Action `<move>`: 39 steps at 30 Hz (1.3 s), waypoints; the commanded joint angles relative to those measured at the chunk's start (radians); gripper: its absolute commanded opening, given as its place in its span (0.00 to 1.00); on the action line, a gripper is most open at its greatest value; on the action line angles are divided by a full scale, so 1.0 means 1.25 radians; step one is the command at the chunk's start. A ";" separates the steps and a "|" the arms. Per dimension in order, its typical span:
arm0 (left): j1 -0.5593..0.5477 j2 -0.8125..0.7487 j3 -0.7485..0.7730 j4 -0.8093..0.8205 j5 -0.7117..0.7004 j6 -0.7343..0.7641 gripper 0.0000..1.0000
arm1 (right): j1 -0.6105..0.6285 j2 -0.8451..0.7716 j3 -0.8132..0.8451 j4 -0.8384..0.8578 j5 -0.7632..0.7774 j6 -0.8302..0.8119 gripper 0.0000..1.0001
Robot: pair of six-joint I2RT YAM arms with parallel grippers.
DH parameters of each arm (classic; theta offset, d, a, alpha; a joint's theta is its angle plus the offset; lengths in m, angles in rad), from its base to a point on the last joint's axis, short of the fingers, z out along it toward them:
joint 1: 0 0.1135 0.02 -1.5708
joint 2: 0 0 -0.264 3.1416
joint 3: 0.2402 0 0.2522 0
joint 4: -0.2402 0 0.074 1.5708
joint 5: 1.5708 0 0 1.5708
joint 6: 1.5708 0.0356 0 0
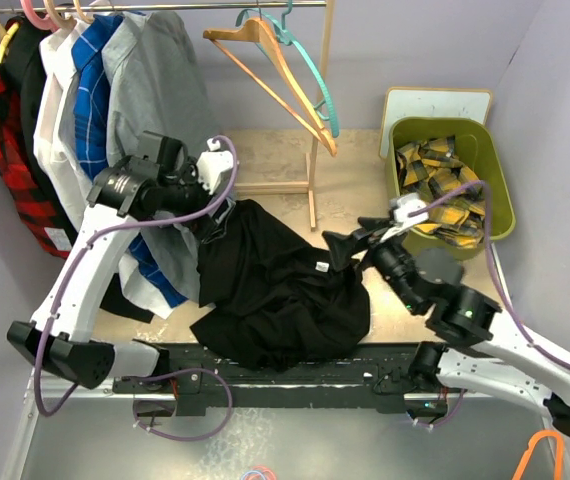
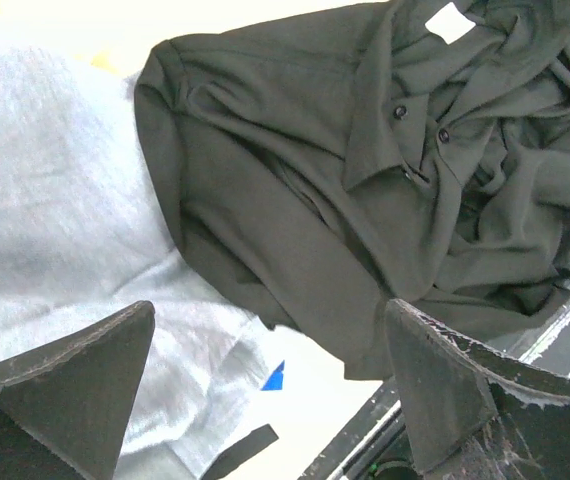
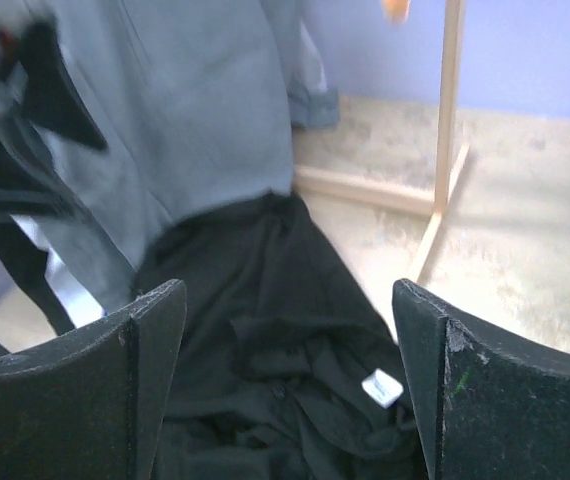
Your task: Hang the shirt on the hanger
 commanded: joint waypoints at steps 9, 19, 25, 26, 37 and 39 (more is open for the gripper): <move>0.246 -0.176 -0.121 0.101 0.276 -0.107 1.00 | -0.026 0.262 0.608 -0.129 0.116 -0.207 0.75; 0.299 -0.217 -0.190 0.099 0.265 -0.058 1.00 | -0.337 0.637 1.076 -0.280 -0.228 -0.111 0.57; 0.301 -0.214 -0.205 0.118 0.247 -0.056 1.00 | -0.379 0.681 1.081 -0.277 -0.280 -0.101 0.60; 0.301 -0.211 -0.204 0.117 0.253 -0.056 1.00 | -0.384 0.684 1.075 -0.278 -0.285 -0.099 0.61; 0.301 -0.185 -0.196 0.112 0.270 -0.047 1.00 | -0.400 0.713 1.017 -0.275 -0.326 -0.099 0.61; 0.301 -0.185 -0.196 0.109 0.273 -0.044 1.00 | -0.402 0.733 1.031 -0.283 -0.338 -0.101 0.61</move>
